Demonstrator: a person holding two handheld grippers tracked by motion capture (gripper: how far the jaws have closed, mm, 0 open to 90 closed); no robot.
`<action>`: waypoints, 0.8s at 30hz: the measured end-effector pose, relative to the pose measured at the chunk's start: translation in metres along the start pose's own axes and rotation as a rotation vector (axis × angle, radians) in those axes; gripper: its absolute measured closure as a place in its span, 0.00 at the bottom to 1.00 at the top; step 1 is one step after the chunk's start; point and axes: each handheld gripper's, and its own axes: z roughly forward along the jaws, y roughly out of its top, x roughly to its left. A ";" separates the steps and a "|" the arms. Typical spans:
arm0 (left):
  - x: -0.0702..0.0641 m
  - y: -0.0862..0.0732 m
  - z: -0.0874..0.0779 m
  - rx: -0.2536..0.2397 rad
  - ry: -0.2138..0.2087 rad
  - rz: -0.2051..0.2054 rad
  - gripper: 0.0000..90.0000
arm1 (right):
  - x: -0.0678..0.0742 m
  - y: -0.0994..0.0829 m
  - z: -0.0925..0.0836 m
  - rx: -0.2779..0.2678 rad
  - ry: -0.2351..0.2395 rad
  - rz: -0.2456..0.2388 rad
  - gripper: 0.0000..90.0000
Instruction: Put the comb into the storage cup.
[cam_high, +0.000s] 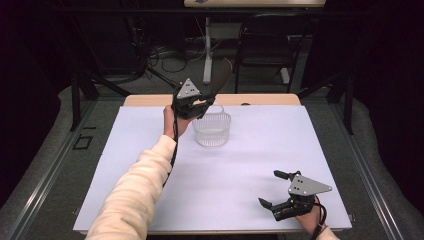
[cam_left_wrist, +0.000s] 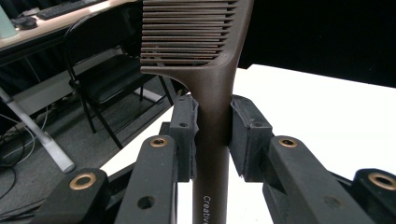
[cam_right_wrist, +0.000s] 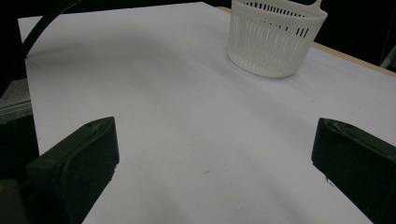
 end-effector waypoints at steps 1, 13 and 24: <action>0.000 -0.001 0.000 0.001 -0.004 0.000 0.80 | 0.000 0.000 0.000 0.000 0.000 0.000 0.00; 0.001 -0.003 0.003 0.010 -0.027 0.021 0.80 | 0.000 0.000 0.000 0.006 0.003 0.008 0.00; 0.001 -0.006 0.007 0.029 -0.046 0.043 0.80 | 0.000 0.000 -0.001 0.004 0.002 0.005 0.00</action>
